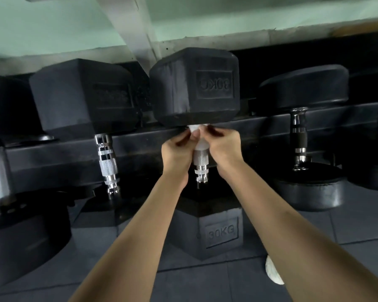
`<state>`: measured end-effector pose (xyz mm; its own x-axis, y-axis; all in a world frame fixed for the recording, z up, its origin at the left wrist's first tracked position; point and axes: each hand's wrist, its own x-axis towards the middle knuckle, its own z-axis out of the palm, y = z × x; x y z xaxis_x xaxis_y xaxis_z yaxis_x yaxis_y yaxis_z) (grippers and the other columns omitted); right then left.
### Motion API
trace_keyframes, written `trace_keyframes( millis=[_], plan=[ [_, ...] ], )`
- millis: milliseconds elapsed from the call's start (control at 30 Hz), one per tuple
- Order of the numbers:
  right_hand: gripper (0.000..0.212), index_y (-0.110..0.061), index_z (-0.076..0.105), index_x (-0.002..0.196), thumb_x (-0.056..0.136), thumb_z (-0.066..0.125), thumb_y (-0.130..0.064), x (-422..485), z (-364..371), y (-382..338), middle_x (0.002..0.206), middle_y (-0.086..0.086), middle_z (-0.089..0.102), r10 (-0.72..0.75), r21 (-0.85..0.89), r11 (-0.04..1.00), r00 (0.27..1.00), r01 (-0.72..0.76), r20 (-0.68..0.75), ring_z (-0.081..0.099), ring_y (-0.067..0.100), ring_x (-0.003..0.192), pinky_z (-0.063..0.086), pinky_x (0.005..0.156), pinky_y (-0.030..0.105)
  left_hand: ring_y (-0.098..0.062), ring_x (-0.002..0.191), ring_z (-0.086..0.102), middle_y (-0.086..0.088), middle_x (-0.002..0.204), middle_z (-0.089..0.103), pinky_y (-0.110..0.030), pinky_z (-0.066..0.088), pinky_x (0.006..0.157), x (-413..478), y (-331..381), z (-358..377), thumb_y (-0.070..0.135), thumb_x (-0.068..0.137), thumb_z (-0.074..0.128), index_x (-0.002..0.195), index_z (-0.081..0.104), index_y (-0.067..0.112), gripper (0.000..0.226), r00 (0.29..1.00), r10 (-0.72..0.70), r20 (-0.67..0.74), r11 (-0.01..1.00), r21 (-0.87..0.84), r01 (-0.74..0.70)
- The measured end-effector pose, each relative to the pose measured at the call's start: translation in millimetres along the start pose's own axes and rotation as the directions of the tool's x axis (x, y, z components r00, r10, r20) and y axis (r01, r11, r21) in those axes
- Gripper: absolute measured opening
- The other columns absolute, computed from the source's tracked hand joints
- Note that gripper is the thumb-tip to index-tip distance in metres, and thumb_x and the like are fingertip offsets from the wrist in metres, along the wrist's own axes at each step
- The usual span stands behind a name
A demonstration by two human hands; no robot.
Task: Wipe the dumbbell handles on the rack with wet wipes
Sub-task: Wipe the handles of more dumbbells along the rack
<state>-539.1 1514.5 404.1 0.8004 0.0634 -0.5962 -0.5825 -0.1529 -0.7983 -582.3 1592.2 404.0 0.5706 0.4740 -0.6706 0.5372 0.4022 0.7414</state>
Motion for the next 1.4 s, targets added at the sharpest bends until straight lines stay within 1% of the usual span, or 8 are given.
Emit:
trace_keyframes(
  millis=[200, 400, 567, 1000, 1133, 1233, 1300, 1400],
  plan=[
    [0.009, -0.007, 0.072, 0.088, 0.08, 0.072, -0.012, 10, -13, 4, 0.083, -0.001, 0.072, 0.038, 0.078, 0.996, 0.994, -0.046, 0.106, 0.069, 0.003, 0.073, 0.054, 0.072, 0.014, -0.014, 0.099, 0.066, -0.002, 0.105, 0.072, -0.029, 0.048, 0.095, 14, -4, -9, 0.024, 0.08, 0.071, 0.109, 0.068, 0.01, 0.032, 0.997, -0.017, 0.08, 1.0, 0.007, 0.016],
    [0.003, -0.013, 0.074, 0.082, 0.079, 0.074, -0.013, -13, -26, 29, 0.082, 0.001, 0.073, -0.026, -0.171, 0.984, 0.99, 0.05, 0.142, 0.067, 0.004, 0.072, 0.053, 0.071, 0.016, 0.01, 0.069, 0.059, 0.004, 0.092, 0.069, -0.003, 0.046, 0.06, -5, -28, -24, 0.024, 0.078, 0.073, 0.102, 0.069, 0.013, 0.026, 0.997, -0.007, 0.078, 0.976, 0.216, -0.01],
    [0.025, -0.002, 0.072, 0.1, 0.08, 0.073, -0.016, 0, -36, 21, 0.094, 0.008, 0.074, -0.01, -0.161, 0.985, 0.964, 0.055, 0.267, 0.07, 0.014, 0.087, 0.054, 0.081, 0.022, 0.003, 0.093, 0.061, 0.01, 0.107, 0.065, -0.007, 0.047, 0.077, 0, -16, -25, 0.022, 0.078, 0.073, 0.122, 0.06, 0.015, 0.046, 0.987, -0.02, 0.161, 0.973, 0.231, -0.018],
    [0.023, -0.007, 0.072, 0.102, 0.083, 0.07, -0.021, -16, -53, 42, 0.085, -0.012, 0.071, 0.143, -0.354, 0.935, 0.884, 0.027, 0.446, 0.067, -0.006, 0.075, 0.044, 0.067, 0.004, 0.006, 0.073, 0.062, 0.006, 0.091, 0.07, -0.003, 0.047, 0.066, -9, -30, -40, 0.024, 0.075, 0.077, 0.107, 0.069, 0.013, 0.035, 0.945, -0.1, 0.312, 0.82, 0.563, -0.1],
    [0.021, -0.008, 0.074, 0.096, 0.083, 0.07, -0.024, -18, -52, 35, 0.078, -0.002, 0.072, 0.151, -0.558, 0.823, 0.906, 0.106, 0.396, 0.061, -0.004, 0.063, 0.043, 0.061, 0.007, -0.012, 0.084, 0.067, 0.0, 0.084, 0.073, -0.028, 0.052, 0.082, -6, -18, -43, 0.034, 0.067, 0.082, 0.087, 0.073, 0.016, 0.028, 0.937, -0.178, 0.3, 0.682, 0.724, -0.102],
    [0.026, -0.01, 0.073, 0.069, 0.084, 0.069, -0.03, -27, -48, 26, 0.045, -0.009, 0.055, 0.039, -0.73, 0.638, 0.936, 0.245, 0.349, 0.049, 0.002, 0.043, 0.032, 0.045, 0.011, -0.008, 0.078, 0.064, 0.006, 0.078, 0.069, -0.024, 0.052, 0.076, -16, -15, -43, 0.03, 0.068, 0.083, 0.085, 0.072, 0.016, 0.025, 0.969, -0.077, 0.233, 0.669, 0.733, -0.123],
    [0.032, -0.01, 0.07, 0.063, 0.084, 0.068, -0.033, -36, -50, 21, 0.047, -0.005, 0.057, -0.025, -0.775, 0.574, 0.952, 0.264, 0.306, 0.051, 0.007, 0.046, 0.036, 0.046, 0.017, -0.002, 0.071, 0.06, 0.01, 0.074, 0.065, -0.015, 0.049, 0.065, -26, -14, -45, 0.027, 0.069, 0.082, 0.08, 0.069, 0.019, 0.018, 0.979, 0.001, 0.206, 0.71, 0.689, -0.145],
    [0.027, -0.004, 0.069, 0.072, 0.081, 0.069, -0.03, -49, -59, 9, 0.064, 0.009, 0.066, -0.047, -0.665, 0.726, 0.978, 0.174, 0.205, 0.06, 0.021, 0.059, 0.045, 0.056, 0.03, 0.001, 0.065, 0.062, 0.01, 0.072, 0.067, -0.006, 0.045, 0.058, -41, -10, -46, 0.017, 0.073, 0.079, 0.081, 0.069, 0.022, 0.013, 0.979, -0.002, 0.205, 0.865, 0.492, -0.102]
  ],
)
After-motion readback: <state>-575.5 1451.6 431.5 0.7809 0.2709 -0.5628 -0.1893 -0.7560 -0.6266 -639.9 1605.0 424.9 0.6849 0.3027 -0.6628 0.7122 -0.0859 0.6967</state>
